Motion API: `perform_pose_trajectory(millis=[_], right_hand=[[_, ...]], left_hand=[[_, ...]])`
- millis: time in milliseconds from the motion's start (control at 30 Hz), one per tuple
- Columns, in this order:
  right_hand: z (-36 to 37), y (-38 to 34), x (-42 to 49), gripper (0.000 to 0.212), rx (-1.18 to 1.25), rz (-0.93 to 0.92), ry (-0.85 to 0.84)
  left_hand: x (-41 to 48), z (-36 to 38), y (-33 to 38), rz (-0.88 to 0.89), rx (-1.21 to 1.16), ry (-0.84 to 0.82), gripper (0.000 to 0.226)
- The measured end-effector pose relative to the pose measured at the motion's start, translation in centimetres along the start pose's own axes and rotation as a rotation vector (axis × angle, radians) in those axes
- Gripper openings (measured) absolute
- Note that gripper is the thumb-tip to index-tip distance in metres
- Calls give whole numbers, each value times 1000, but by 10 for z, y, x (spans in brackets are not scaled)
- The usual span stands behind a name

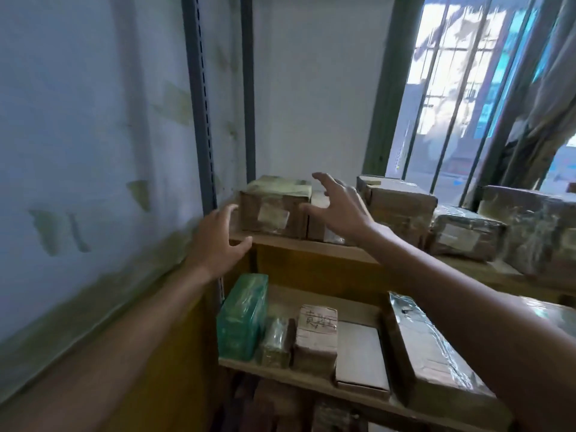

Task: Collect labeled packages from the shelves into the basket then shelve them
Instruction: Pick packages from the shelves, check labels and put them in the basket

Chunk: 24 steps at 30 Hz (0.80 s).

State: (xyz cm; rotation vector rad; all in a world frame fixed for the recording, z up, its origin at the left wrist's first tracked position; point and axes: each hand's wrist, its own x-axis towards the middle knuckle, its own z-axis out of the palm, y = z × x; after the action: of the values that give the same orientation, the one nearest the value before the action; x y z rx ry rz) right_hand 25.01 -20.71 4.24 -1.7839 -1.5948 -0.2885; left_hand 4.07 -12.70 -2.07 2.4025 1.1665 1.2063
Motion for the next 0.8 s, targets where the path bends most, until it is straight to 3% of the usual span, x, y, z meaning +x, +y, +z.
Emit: perform_pose_trajectory(millis=[167,267,400,500,600,700,800], right_hand=[[43,8,44,57,-267,13,-199],[60,8,61,47,-180,19,-190],[70,2,76,35,-244,-6,-153],[58,-3,88,32,-102,41,-52],[31,-20,106,22,47,77,29],[4,-38,117,17,235,166,42],[-10,-46,109,49,410,226,-7]], left_hand=[[45,17,-45,-36,-34,-50,66],[63,30,-67,2,-81,-174,64],[78,35,-84,96,-206,-217,74],[93,30,-97,156,-270,-298,96],[110,24,-98,206,-350,-234,101],[125,19,-81,229,-553,-138,88],[140,14,-64,157,-667,11,61]])
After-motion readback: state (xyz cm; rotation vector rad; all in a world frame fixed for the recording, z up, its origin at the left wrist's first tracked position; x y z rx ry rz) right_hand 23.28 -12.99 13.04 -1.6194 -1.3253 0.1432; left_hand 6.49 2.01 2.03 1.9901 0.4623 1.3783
